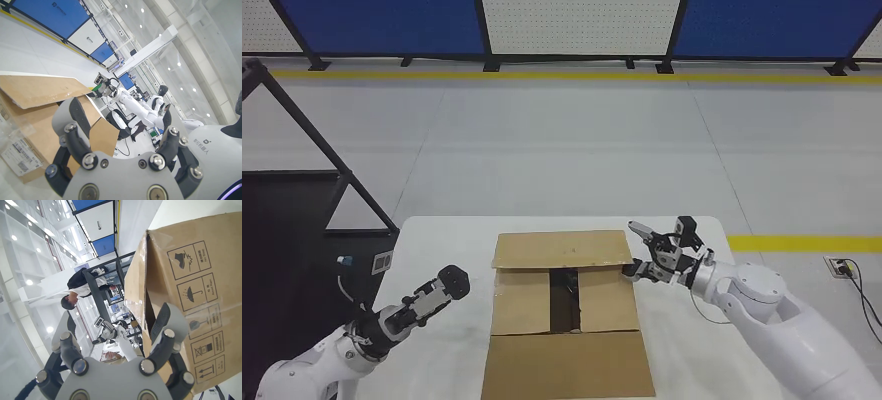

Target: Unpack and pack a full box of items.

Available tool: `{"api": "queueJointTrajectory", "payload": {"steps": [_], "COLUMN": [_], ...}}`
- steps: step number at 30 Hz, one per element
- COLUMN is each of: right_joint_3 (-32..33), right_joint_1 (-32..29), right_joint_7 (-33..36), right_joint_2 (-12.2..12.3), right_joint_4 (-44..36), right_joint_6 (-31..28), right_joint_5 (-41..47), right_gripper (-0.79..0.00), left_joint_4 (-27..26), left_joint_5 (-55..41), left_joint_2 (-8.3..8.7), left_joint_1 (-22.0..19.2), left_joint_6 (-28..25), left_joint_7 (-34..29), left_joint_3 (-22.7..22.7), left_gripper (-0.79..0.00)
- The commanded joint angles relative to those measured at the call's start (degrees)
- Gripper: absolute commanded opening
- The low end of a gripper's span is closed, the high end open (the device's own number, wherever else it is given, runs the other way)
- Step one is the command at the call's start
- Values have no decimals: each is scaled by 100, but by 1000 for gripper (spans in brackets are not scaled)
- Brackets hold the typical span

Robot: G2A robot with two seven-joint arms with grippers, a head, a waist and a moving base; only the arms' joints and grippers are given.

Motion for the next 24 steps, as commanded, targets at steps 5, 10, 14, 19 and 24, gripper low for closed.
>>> {"api": "queueJointTrajectory", "payload": {"steps": [5,10,14,19,24], "right_joint_3": [40,12,3,59,59], "right_joint_1": [93,217,284,278,278], "right_joint_7": [-77,-215,-411,-768,-768], "right_joint_2": [-108,-269,-396,-498,-498], "right_joint_4": [-137,24,133,262,262], "right_joint_6": [176,120,28,-52,-52], "right_joint_5": [-53,107,231,544,544], "right_gripper": [0,0,0,0,0], "left_joint_4": [-157,-144,-80,-80,-80], "left_joint_5": [-10,-147,-282,-282,-282], "left_joint_2": [1,12,28,28,28], "left_joint_1": [118,230,281,281,281], "left_joint_6": [-14,-107,-46,-46,-46], "left_joint_7": [300,549,549,549,549], "left_joint_3": [23,-130,-192,-192,-192], "left_gripper": [0,0,0,0,0]}}
